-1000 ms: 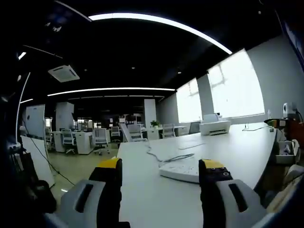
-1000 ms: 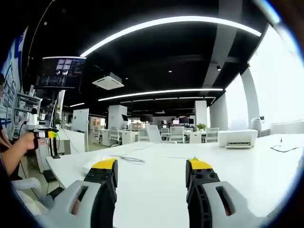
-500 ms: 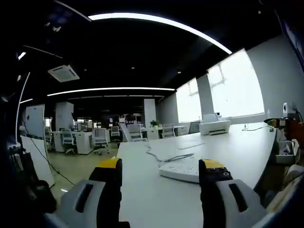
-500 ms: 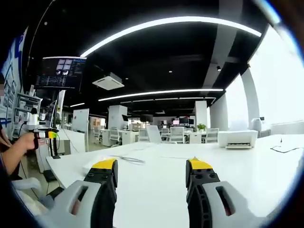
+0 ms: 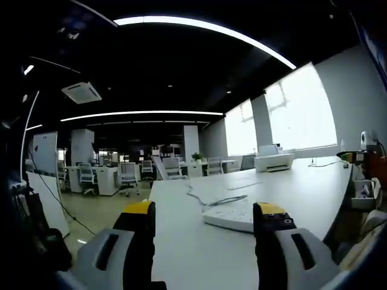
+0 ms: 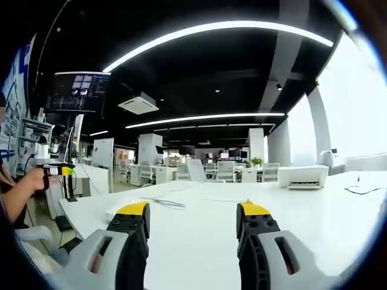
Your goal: Pick up the power strip scattered on the table, fix it on the side mounting bracket of the table, and press the switch
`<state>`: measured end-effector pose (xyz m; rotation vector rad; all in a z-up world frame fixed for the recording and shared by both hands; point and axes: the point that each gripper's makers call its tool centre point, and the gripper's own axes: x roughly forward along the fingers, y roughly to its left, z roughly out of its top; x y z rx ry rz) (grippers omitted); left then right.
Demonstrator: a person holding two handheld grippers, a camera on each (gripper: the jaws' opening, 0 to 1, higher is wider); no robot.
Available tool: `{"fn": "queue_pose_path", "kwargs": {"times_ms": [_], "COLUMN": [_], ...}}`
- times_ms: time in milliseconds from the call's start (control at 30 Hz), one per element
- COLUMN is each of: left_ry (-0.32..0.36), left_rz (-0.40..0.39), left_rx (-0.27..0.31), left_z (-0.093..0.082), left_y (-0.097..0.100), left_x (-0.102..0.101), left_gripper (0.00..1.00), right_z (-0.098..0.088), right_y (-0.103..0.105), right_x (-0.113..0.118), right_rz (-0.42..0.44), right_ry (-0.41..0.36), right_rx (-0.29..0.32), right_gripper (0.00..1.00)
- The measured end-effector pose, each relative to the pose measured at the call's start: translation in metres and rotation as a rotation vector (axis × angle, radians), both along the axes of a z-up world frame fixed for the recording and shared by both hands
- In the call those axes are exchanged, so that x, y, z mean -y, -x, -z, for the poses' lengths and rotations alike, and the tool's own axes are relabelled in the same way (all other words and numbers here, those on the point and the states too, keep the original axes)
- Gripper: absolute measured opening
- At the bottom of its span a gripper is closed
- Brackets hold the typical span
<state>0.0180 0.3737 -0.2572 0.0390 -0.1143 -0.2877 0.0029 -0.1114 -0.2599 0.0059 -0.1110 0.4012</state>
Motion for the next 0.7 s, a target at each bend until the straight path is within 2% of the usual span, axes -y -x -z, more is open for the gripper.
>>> {"fn": "queue_pose_path", "kwargs": {"times_ms": [700], "left_ry": [0.009], "left_rz": [0.003], "left_rx": [-0.007], "left_z": [0.0011], "left_y": [-0.0005], "left_x": [-0.0020], "left_gripper": [0.70], "right_z": [0.0016], "right_y": [0.0007], "right_x": [-0.0054], "right_rz": [-0.008], "right_ry": [0.004], "right_rx": [-0.004], "right_gripper": [0.54]}}
